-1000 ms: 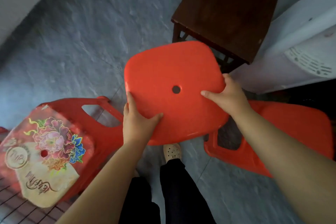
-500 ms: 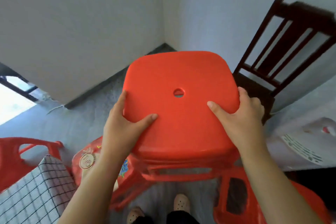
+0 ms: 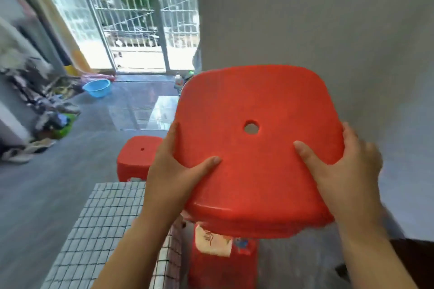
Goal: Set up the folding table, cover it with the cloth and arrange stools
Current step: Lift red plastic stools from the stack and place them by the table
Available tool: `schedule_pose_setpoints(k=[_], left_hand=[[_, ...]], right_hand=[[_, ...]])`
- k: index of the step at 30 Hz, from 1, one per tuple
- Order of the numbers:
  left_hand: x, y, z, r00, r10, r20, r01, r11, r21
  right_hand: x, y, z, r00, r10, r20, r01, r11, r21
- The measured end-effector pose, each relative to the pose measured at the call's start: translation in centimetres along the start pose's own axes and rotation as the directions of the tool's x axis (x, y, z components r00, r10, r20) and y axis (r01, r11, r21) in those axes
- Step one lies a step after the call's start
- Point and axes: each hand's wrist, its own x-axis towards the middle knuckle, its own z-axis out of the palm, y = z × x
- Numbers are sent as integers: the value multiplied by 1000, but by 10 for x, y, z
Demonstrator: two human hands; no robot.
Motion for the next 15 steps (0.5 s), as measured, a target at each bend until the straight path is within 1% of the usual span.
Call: schedule_pose_setpoints(k=[4,7,12,15], left_hand=[[-24,-22,-120,978,-44,-206,55,997,51],[-55,-35,-205,928,-57,-369,108,987,119],[-114,-58,-317,802,-84,-591,246,949,198],[-155,-69,-361,705,-118,-700,343,920,190]], right_hand=[[-47,-86,52,977,-156,147,139,983,123],[-93,-144,91,927,-248,282,183,954,240],[-177,-215,150,795,-400,455,236,896,376],[-224,-245,178,689,-480,543,257,862,437]])
